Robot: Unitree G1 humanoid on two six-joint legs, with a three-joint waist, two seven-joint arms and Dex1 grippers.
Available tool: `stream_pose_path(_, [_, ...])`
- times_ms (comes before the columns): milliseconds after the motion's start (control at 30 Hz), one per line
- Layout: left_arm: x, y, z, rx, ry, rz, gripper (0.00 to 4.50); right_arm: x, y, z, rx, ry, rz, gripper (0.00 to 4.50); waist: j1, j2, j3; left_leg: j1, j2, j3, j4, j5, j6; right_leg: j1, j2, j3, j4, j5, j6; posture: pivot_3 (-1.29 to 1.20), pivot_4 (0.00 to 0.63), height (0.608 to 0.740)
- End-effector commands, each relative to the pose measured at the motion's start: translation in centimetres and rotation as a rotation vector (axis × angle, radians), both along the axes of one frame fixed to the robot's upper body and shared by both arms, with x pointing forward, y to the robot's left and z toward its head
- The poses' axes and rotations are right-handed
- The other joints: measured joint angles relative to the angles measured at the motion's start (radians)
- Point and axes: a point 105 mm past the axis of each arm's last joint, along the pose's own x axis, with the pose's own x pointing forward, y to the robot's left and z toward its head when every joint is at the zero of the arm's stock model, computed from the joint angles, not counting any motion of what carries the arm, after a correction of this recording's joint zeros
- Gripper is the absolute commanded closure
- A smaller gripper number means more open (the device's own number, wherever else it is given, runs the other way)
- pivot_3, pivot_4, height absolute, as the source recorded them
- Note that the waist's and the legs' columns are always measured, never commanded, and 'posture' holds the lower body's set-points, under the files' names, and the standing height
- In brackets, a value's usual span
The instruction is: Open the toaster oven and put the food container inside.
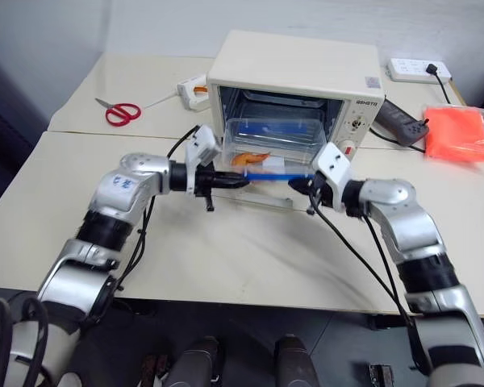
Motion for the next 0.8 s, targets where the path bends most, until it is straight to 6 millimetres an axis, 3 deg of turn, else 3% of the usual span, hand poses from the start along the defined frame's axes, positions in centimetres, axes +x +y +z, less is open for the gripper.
stream_pose_path(33, [3.5, 0.2, 3.2, -0.070, -0.138, 0.203, 4.50, 2.3, -0.8, 2.2, 0.024, -0.116, -0.090, 4.46, -0.001, 0.000, 0.000, 0.000, 0.000, 0.000, 0.000, 0.000, 0.000, 0.000, 0.000, 0.000, 0.000, 0.000, 0.000, 0.00, 0.150, 0.740])
stream_pose_path(133, [4.6, 0.0, 5.4, -0.142, -0.191, 0.269, 4.50, 2.8, -0.7, 2.8, 0.043, -0.133, -0.088, 4.46, -0.006, 0.000, 0.000, -0.001, 0.000, 0.000, -0.002, 0.000, 0.000, -0.004, -0.002, -0.003, 0.005, 0.000, 0.000, 0.00, 0.150, 0.740])
stream_pose_path(233, [4.7, 0.0, 6.3, -0.178, -0.203, 0.270, 4.50, 2.3, -0.4, 2.5, 0.037, -0.131, -0.052, 4.46, -0.019, 0.000, 0.000, -0.002, 0.000, 0.002, -0.005, 0.000, 0.000, -0.008, -0.006, -0.011, 0.007, 0.000, 0.000, 0.00, 0.150, 0.740])
stream_pose_path(333, [3.7, -0.3, 6.1, -0.191, -0.179, 0.181, 4.50, 2.0, -0.3, 2.6, 0.051, -0.144, -0.048, 4.46, -0.026, 0.000, 0.000, -0.002, -0.005, 0.008, -0.006, -0.001, 0.001, -0.013, -0.017, -0.032, 0.011, 0.000, 0.000, 0.00, 0.150, 0.740])
stream_pose_path(633, [2.2, 0.4, 4.5, -0.136, -0.157, 0.117, 4.50, 4.3, -0.6, 4.2, 0.110, -0.202, -0.156, 4.46, -0.052, 0.000, 0.000, -0.001, -0.005, 0.009, -0.003, 0.002, 0.000, -0.013, -0.018, -0.032, 0.013, 0.002, -0.004, 0.00, 0.150, 0.740])
stream_pose_path(800, [2.0, 0.8, 4.9, -0.137, -0.167, 0.116, 4.50, 4.0, 0.2, 3.4, 0.069, -0.168, -0.091, 4.46, -0.051, 0.000, 0.000, -0.001, -0.004, 0.009, -0.004, 0.002, 0.000, -0.013, -0.018, -0.032, 0.015, 0.003, -0.004, 0.00, 0.150, 0.740])
